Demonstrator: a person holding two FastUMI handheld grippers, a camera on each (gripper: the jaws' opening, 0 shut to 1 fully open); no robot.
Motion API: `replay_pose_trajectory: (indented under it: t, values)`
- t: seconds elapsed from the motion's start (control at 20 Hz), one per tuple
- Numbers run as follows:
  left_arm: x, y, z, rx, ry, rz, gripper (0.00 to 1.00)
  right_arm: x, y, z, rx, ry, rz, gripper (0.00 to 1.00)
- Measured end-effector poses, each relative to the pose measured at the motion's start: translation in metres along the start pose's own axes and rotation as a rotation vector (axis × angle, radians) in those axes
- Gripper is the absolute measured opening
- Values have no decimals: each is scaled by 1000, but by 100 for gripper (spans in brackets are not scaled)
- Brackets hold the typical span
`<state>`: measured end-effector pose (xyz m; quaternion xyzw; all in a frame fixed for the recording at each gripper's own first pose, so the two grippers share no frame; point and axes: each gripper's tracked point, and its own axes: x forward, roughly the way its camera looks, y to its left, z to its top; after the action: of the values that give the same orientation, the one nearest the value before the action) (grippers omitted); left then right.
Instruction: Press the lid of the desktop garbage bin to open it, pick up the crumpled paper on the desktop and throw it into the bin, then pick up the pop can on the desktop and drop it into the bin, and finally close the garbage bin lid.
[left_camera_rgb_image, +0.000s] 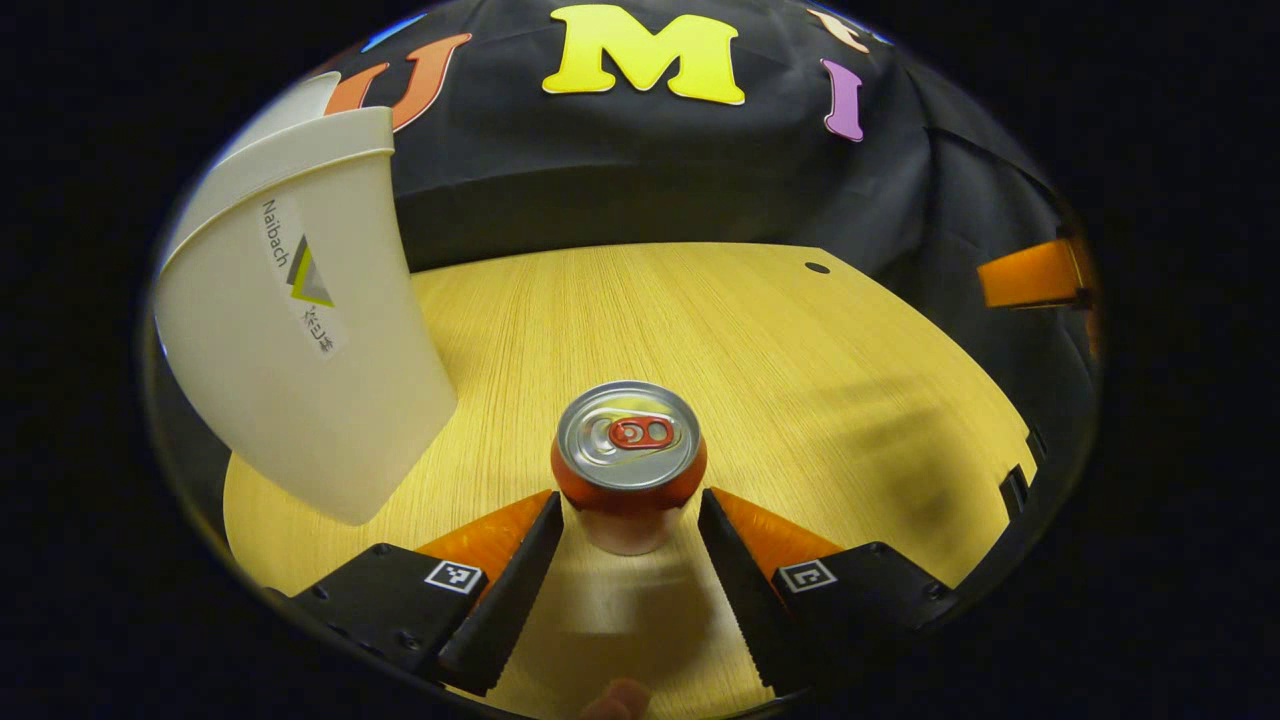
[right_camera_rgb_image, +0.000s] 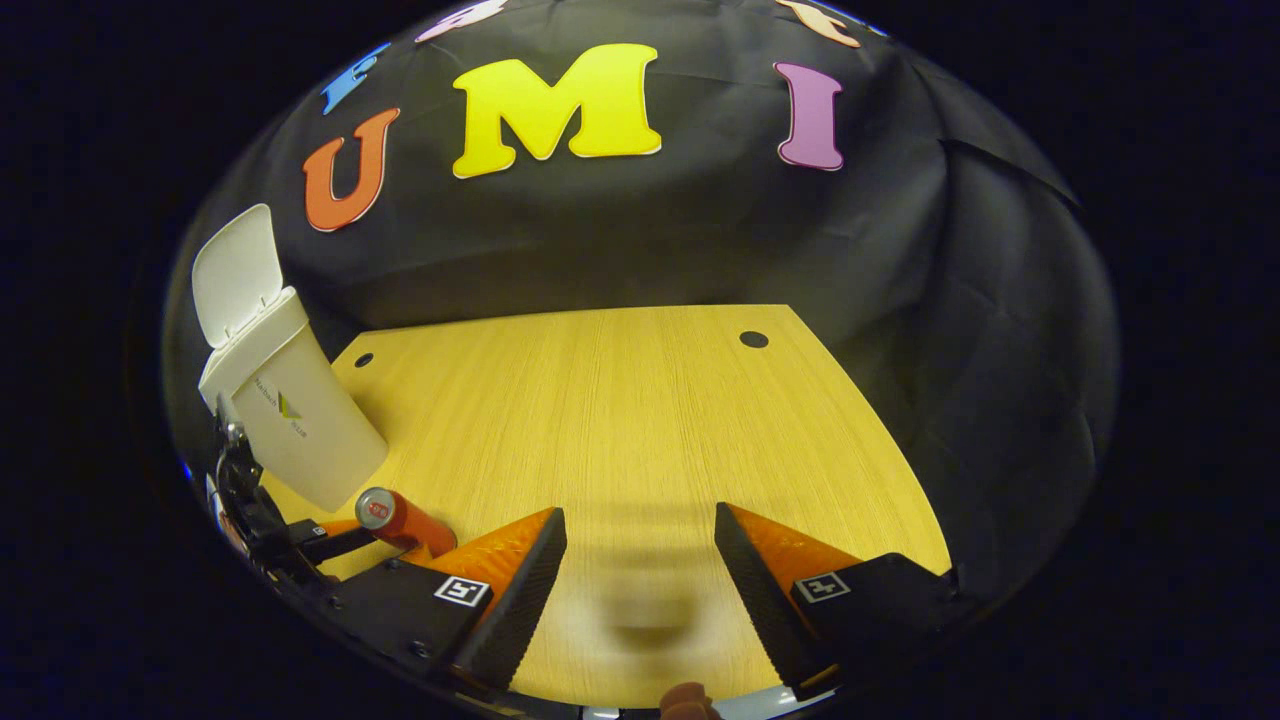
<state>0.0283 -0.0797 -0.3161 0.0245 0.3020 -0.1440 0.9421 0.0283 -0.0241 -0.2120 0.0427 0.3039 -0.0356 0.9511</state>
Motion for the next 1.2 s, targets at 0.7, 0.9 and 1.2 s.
replay_pose_trajectory:
  t: [0.7,0.9,1.2]
  values:
    - [18,5,4,-19,21,2,87,-4,-8,-32,-9,71,-14,94]
    - [3,7,24,6,22,18,86,-2,-10,-32,-9,69,-1,94]
    - [-73,3,82,-11,-29,35,86,3,-15,-27,-29,34,38,95]
